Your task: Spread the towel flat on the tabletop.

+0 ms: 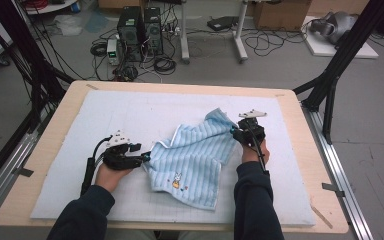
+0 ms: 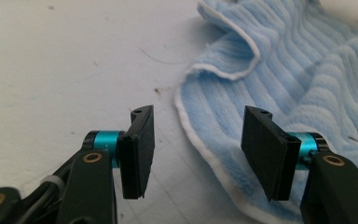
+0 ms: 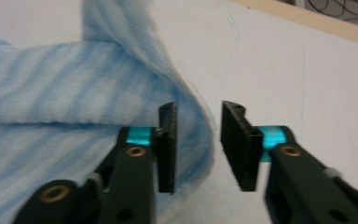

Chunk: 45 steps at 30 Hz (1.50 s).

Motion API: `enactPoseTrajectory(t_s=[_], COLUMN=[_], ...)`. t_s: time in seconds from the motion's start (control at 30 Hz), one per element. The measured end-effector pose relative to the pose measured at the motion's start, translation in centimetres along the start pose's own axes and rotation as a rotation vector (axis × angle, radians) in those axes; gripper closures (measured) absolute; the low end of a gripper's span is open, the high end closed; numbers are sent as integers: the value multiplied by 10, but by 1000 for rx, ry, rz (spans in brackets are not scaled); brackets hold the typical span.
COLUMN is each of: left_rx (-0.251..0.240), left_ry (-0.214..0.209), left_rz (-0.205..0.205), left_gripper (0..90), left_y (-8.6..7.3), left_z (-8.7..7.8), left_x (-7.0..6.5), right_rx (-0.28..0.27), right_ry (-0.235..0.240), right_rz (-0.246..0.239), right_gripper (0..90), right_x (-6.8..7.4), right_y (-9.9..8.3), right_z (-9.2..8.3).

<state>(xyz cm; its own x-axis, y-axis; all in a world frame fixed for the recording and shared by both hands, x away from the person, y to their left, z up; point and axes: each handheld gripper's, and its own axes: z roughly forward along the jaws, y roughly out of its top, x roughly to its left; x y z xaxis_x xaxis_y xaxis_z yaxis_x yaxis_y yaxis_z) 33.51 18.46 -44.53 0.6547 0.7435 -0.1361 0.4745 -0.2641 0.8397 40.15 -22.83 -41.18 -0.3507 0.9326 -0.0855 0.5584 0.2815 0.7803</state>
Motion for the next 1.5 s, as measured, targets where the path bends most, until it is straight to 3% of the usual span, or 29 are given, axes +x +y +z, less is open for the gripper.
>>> enactPoseTrajectory(t_s=[0.03, 0.2, 0.33, 0.4, 0.5, 0.57, 0.67, 0.8, 0.9, 0.93, 0.97, 1.17, 1.4, 1.5], left_rx=[4, 38, 65, 86, 98, 98, 95, 65, 38, 35, 28, -4, -32, -32], left_ry=[-3, -25, -29, -31, 2, -32, -18, 31, 59, 66, 74, 85, 91, 90], left_rz=[0, -20, 10, 30, 70, 66, 77, 34, 28, 24, 19, -25, -28, -44], left_gripper=[447, 458, 508, 561, 659, 860, 878, 881, 882, 882, 882, 883, 875, 791], left_y=[-1, -4, -4, -4, -3, -3, -2, -1, 0, 1, 2, 4, 16, 17], left_z=[0, 3, 6, 8, 8, 9, 9, 9, 10, 10, 10, 14, 24, 29], left_x=[0, 0, -5, -8, -11, -11, -11, -6, -3, -2, -1, 4, -4, -6], right_rx=[-27, -40, -15, -2, 12, 28, 52, 95, 112, 117, 124, 103, 83, 87], right_ry=[28, 83, 138, 160, 177, 181, 187, 202, 239, 235, 229, 190, 77, 41], right_rz=[-6, -70, -98, -96, -82, -81, -85, -113, -138, -158, -173, -159, -158, -147], right_gripper=[503, 467, 447, 433, 418, 416, 421, 528, 770, 840, 855, 860, 860, 860], right_x=[5, 19, 32, 36, 38, 39, 42, 52, 55, 56, 56, 47, 37, 31], right_y=[-1, -10, -28, -37, -46, -50, -55, -55, -51, -49, -47, -37, -21, -16], right_z=[-9, -26, -33, -34, -34, -33, -31, -27, -25, -24, -23, -14, -1, 5])
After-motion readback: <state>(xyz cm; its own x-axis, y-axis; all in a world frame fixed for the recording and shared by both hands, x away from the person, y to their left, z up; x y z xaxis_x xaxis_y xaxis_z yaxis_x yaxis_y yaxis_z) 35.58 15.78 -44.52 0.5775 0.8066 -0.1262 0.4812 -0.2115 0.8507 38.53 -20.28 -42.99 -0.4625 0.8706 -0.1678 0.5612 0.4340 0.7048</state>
